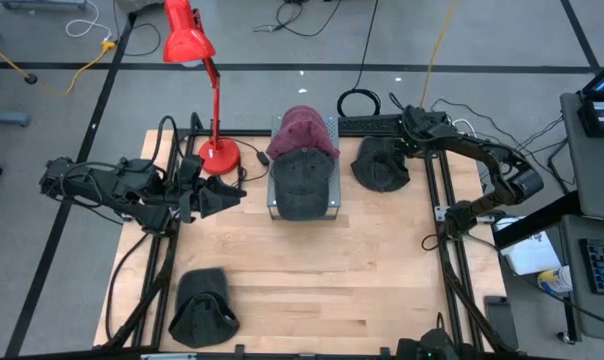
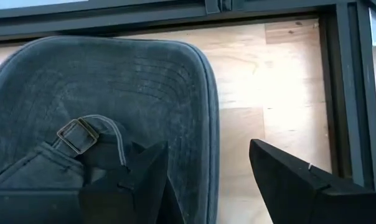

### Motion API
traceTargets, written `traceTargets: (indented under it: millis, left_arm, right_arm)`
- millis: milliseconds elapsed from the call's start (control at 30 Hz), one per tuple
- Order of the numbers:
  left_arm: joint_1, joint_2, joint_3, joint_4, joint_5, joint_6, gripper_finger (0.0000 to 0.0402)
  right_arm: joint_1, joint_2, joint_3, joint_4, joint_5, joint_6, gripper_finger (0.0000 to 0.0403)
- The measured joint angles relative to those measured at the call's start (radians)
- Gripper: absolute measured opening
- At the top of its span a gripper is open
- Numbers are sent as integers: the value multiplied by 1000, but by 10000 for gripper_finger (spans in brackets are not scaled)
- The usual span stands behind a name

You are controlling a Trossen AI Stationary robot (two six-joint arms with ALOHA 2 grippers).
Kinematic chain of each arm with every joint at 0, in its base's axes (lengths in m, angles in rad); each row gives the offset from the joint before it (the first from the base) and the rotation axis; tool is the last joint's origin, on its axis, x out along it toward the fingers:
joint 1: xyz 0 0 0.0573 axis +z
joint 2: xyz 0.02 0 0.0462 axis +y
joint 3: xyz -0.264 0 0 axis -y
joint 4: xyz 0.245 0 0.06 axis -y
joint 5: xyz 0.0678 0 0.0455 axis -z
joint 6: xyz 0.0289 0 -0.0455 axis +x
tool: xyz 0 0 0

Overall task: Pick & Place hat
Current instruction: Stack the top black cap on top of the black cap on the shelf

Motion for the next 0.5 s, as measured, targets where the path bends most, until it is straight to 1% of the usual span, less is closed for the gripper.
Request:
traceTargets:
  millis: [100,167,267,500]
  left_arm:
    - [0,0,0,0,0,0,255]
    - [0,0,0,0,0,1,255]
    - [0,0,0,0,-6,1,255]
    - [0,0,0,0,-6,0,255]
  right_arm:
    - [0,0,0,4,-7,-10,204]
    - [-1,0,0,7,-34,-12,185]
    - [-2,0,0,15,-77,-23,151]
    - [-1,0,0,21,-79,-11,66]
